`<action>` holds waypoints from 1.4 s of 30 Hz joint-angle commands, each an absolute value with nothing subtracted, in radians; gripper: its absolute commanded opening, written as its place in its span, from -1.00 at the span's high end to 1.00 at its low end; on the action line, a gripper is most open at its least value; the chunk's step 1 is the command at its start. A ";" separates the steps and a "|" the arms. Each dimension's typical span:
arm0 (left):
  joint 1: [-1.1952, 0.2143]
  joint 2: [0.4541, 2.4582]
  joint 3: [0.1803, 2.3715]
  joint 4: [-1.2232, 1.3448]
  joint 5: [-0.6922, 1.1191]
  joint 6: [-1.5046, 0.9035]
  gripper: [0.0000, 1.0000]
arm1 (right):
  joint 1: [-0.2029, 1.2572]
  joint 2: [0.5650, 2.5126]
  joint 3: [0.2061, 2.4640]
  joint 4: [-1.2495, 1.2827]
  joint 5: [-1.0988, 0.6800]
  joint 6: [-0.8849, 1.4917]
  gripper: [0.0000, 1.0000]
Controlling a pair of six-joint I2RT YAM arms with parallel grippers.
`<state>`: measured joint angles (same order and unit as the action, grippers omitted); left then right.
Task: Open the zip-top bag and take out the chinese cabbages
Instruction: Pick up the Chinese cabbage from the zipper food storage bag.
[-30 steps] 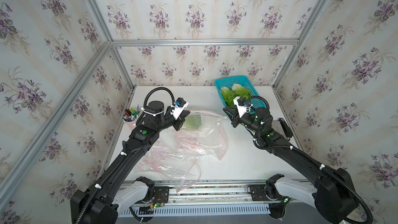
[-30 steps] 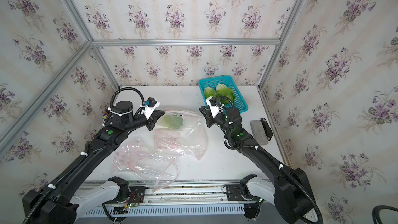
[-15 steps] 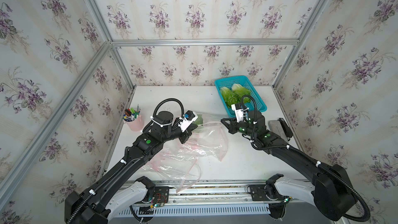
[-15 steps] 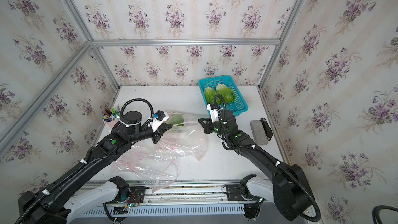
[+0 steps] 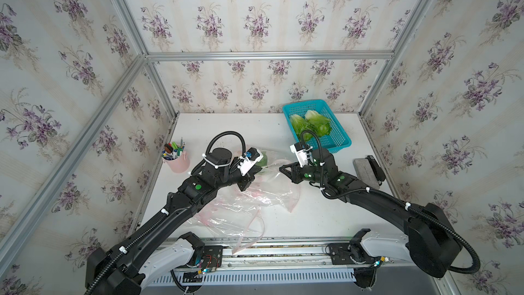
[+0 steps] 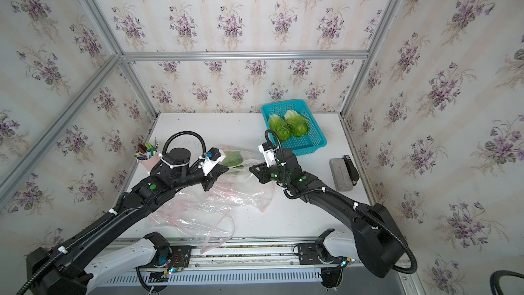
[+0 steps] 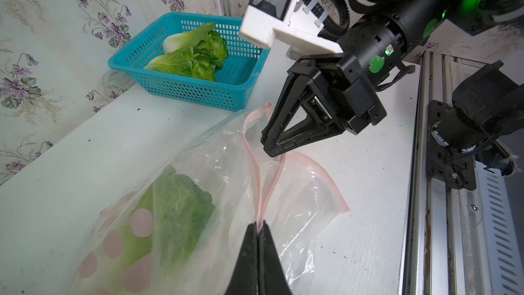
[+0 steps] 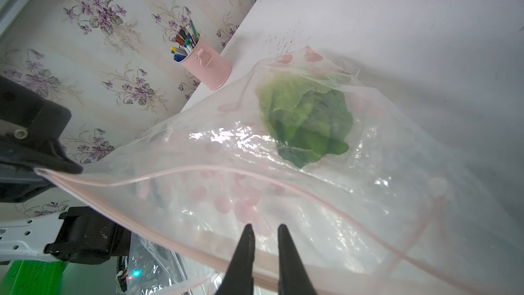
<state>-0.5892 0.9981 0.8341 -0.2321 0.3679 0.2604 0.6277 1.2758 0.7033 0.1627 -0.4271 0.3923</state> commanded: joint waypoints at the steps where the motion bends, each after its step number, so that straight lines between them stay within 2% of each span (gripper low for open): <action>1: -0.594 0.997 0.831 -0.227 0.381 0.268 1.00 | 0.627 1.294 0.729 0.175 -0.388 0.389 0.63; 3: -0.596 0.997 0.830 -0.226 0.393 0.274 1.00 | 0.628 1.313 0.748 0.170 -0.375 0.379 0.47; 5: -0.601 0.999 0.830 -0.226 0.398 0.278 1.00 | 0.628 1.338 0.758 0.184 -0.354 0.370 0.16; 8: -0.604 1.000 0.830 -0.226 0.403 0.281 1.00 | 0.628 1.373 0.744 0.264 -0.368 0.361 -0.02; 17: -0.607 1.012 0.822 -0.220 0.400 0.278 1.00 | 0.630 1.529 0.751 0.417 -0.473 0.388 -0.12; 25: -0.609 1.044 0.796 -0.161 0.361 0.218 1.00 | 0.643 1.657 0.820 0.468 -0.503 0.392 -0.04; 26: -0.609 1.046 0.792 -0.152 0.343 0.203 0.88 | 0.644 1.657 0.810 0.501 -0.501 0.394 -0.04; 27: -0.609 1.047 0.790 -0.147 0.323 0.192 0.64 | 0.644 1.655 0.803 0.523 -0.492 0.395 -0.04; 28: -0.609 1.045 0.788 -0.141 0.295 0.176 0.17 | 0.643 1.651 0.799 0.545 -0.486 0.391 -0.04; 29: -0.608 1.041 0.786 -0.134 0.260 0.154 -0.63 | 0.644 1.651 0.797 0.558 -0.482 0.384 -0.04; 30: -0.609 1.036 0.786 -0.126 0.225 0.137 -0.99 | 0.644 1.652 0.800 0.559 -0.476 0.379 -0.05; 35: -0.594 1.015 0.842 -0.140 -0.167 -0.061 -0.99 | 0.644 1.702 0.815 0.569 -0.475 0.329 -0.11; 36: -0.577 1.022 0.868 -0.177 -0.194 -0.098 -0.99 | 0.644 1.712 0.811 0.582 -0.477 0.322 -0.12; 42: -0.401 1.216 1.082 -0.424 -0.060 -0.238 -0.99 | 0.644 1.748 0.759 0.740 -0.513 0.315 -0.19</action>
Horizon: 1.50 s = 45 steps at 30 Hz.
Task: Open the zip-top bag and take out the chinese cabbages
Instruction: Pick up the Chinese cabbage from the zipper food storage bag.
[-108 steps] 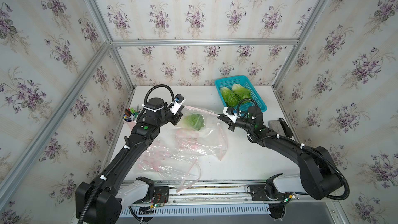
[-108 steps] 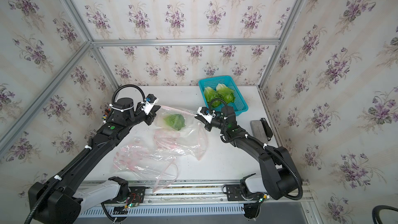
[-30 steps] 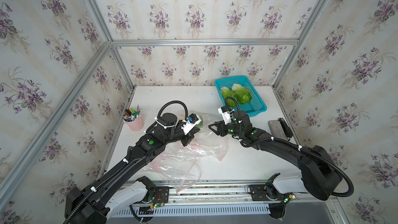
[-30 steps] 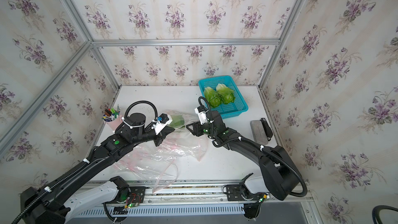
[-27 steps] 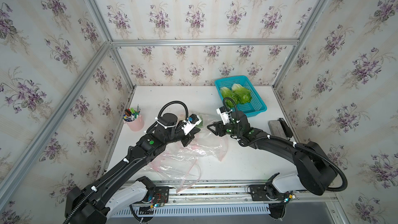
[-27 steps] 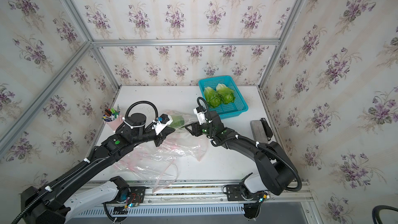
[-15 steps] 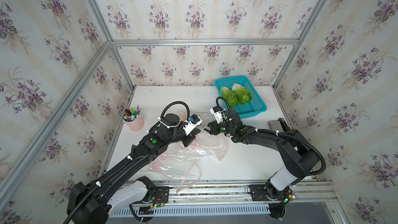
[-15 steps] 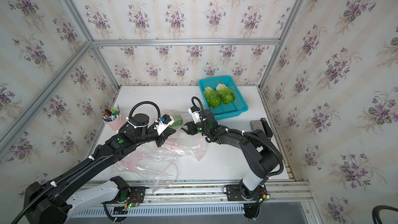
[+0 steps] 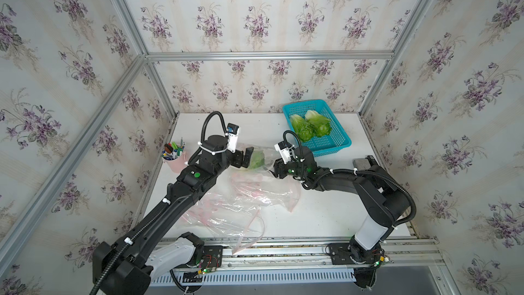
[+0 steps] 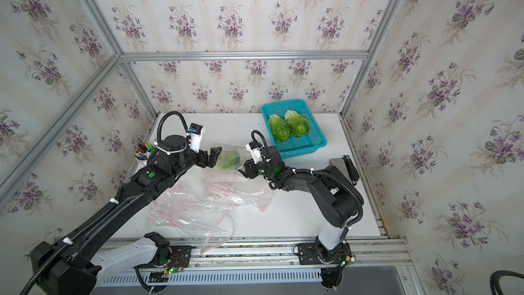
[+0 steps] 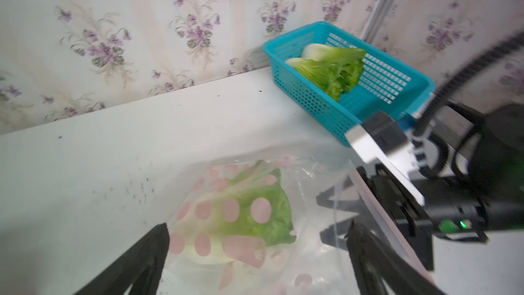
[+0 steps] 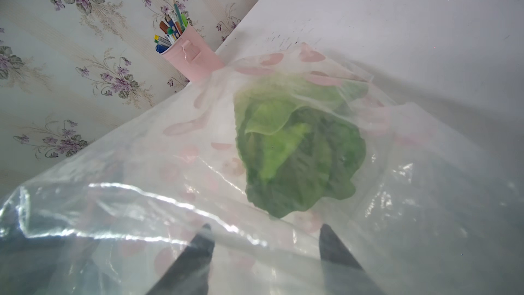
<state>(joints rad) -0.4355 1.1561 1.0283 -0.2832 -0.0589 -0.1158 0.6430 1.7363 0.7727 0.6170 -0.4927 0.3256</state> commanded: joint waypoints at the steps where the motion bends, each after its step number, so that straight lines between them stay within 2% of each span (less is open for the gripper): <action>1: -0.375 1.250 1.098 -0.436 -0.032 -0.260 -0.99 | 0.644 1.755 0.748 0.767 -0.511 0.314 -0.21; 4: -0.315 1.331 1.132 -0.439 0.018 -0.332 -0.98 | 0.644 1.784 0.747 0.806 -0.531 0.313 -0.30; 6: -0.286 1.390 1.155 -0.440 0.040 -0.368 -0.79 | 0.643 1.812 0.765 0.803 -0.540 0.307 -0.31; 9: -0.246 1.511 1.204 -0.451 0.113 -0.414 -0.23 | 0.643 1.861 0.803 0.800 -0.566 0.302 -0.32; 13: -0.232 1.638 1.269 -0.476 0.166 -0.439 0.02 | 0.643 1.919 0.859 0.795 -0.586 0.318 -0.31; 17: -0.232 1.729 1.296 -0.485 0.205 -0.447 0.15 | 0.641 1.940 0.900 0.790 -0.564 0.326 -0.32; 24: -0.233 1.820 1.299 -0.486 0.220 -0.455 0.27 | 0.634 2.003 1.008 0.676 -0.591 0.293 -0.34; 30: -0.233 1.845 1.290 -0.485 0.224 -0.449 0.27 | 0.634 1.995 0.939 0.733 -0.618 0.333 -0.31; 37: -0.233 1.852 1.267 -0.466 0.218 -0.454 0.34 | 0.640 2.022 0.973 0.710 -0.691 0.377 -0.32; 45: -0.232 1.827 1.247 -0.452 0.213 -0.449 0.37 | 0.643 1.964 0.972 0.734 -0.714 0.350 -0.33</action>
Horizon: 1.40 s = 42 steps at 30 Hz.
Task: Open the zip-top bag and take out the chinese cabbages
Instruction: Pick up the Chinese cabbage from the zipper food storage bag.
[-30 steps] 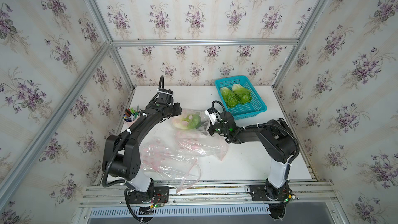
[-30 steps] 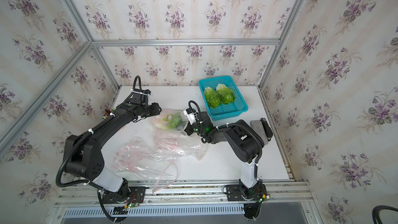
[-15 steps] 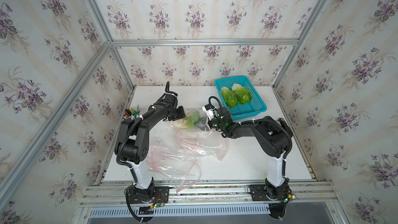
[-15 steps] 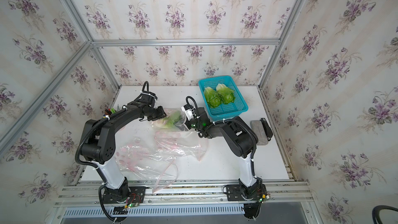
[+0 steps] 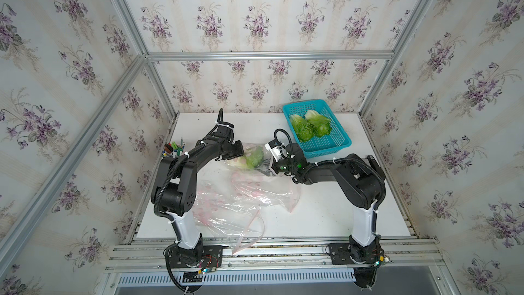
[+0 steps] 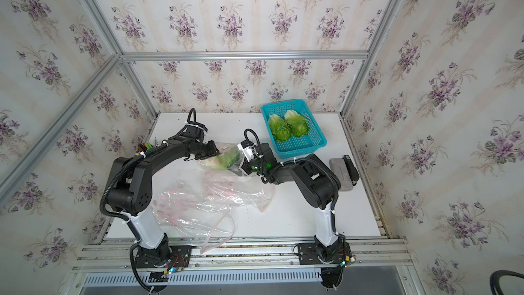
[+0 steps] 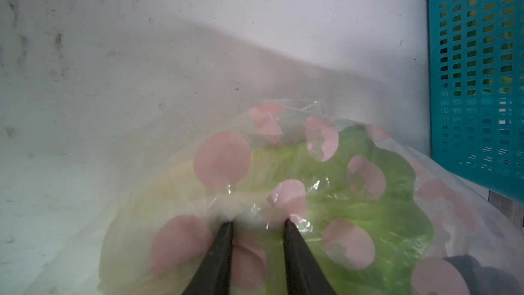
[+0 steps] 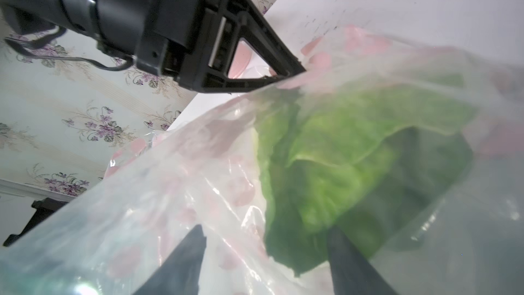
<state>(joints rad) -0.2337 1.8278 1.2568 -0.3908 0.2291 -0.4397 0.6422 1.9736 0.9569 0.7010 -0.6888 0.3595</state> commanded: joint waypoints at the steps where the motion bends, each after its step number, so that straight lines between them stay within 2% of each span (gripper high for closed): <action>1: -0.233 1.827 1.246 -0.450 0.216 -0.451 0.37 | 0.642 1.971 0.985 0.726 -0.715 0.348 -0.33; 13: -0.233 1.814 1.221 -0.436 0.226 -0.448 0.38 | 0.631 2.017 0.987 0.680 -0.612 0.329 -0.40; 26: -0.236 1.822 1.203 -0.404 0.259 -0.466 0.37 | 0.646 2.121 1.106 0.693 -0.670 0.373 -0.38; 35: -0.239 1.815 1.187 -0.375 0.274 -0.471 0.37 | 0.667 2.192 1.169 0.718 -0.716 0.408 -0.12; 38: -0.239 1.805 1.188 -0.369 0.285 -0.462 0.37 | 0.667 2.200 1.155 0.767 -0.711 0.425 0.12; 39: -0.239 1.794 1.187 -0.368 0.284 -0.458 0.33 | 0.668 2.198 1.147 0.784 -0.705 0.434 0.31; 40: -0.239 1.779 1.180 -0.358 0.286 -0.454 0.10 | 0.667 2.197 1.144 0.789 -0.695 0.442 0.53; 41: -0.239 1.759 1.165 -0.332 0.296 -0.448 -0.20 | 0.665 2.197 1.146 0.787 -0.692 0.445 0.73; 42: -0.239 1.730 1.139 -0.292 0.310 -0.444 -0.62 | 0.666 2.195 1.148 0.788 -0.692 0.445 0.92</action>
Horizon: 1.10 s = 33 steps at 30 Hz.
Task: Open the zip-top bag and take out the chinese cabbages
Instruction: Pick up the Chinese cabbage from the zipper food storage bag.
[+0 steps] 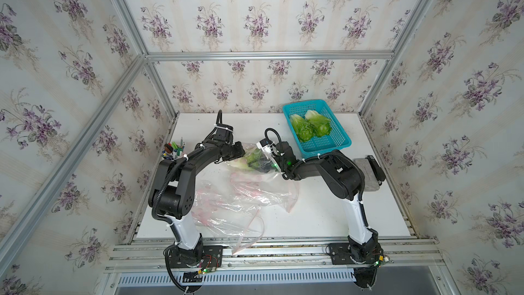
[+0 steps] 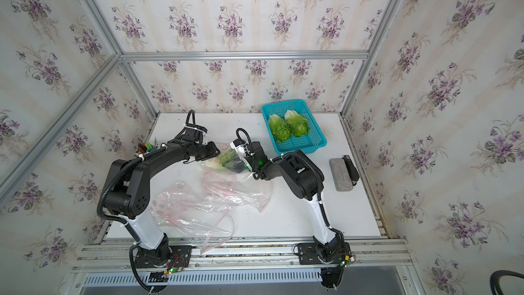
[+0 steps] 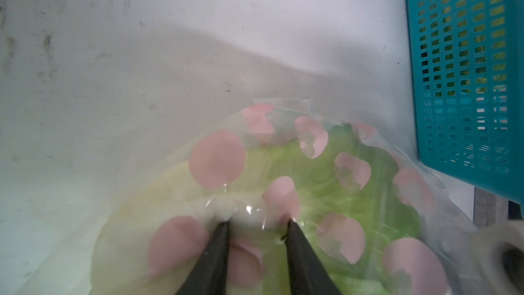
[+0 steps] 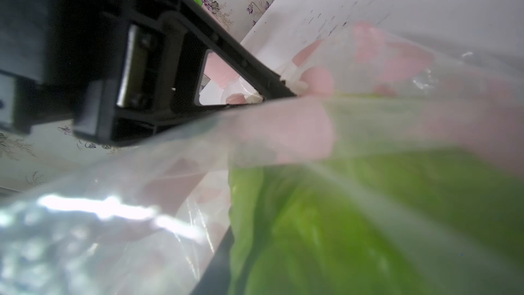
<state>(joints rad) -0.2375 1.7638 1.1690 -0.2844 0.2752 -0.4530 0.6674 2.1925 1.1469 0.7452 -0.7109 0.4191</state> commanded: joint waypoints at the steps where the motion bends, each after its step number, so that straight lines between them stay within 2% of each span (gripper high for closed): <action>1: -0.239 1.699 1.115 -0.256 0.314 -0.439 -0.98 | 0.664 2.194 1.144 0.796 -0.691 0.443 1.00; 6: -0.228 1.576 1.057 -0.220 0.276 -0.394 -0.99 | 0.655 2.143 1.082 0.888 -0.692 0.443 1.00; 9: -0.192 1.547 1.028 -0.220 0.281 -0.448 -0.99 | 0.637 2.099 1.024 0.959 -0.686 0.441 1.00; 15: -0.099 1.570 0.987 -0.148 0.447 -0.633 -0.99 | 0.593 2.040 0.934 1.046 -0.743 0.425 1.00; 22: -0.077 1.584 0.912 0.078 0.579 -0.846 -0.99 | 0.557 1.990 0.861 1.160 -0.778 0.483 1.00; 27: -0.076 1.619 0.897 0.171 0.608 -0.937 -0.98 | 0.552 1.968 0.856 1.187 -0.808 0.520 1.00; 30: -0.075 1.636 0.878 0.259 0.621 -0.999 -0.78 | 0.552 1.958 0.857 1.177 -0.827 0.512 1.00; 32: -0.076 1.648 0.868 0.303 0.630 -1.033 -0.52 | 0.552 1.954 0.856 1.173 -0.836 0.507 1.00; 33: -0.075 1.654 0.864 0.322 0.633 -1.047 -0.33 | 0.552 1.952 0.853 1.169 -0.840 0.504 1.00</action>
<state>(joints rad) -0.0765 1.6451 0.8726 0.2089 0.6052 -0.9588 0.5533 1.9675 0.8528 1.1011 -0.8043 0.5014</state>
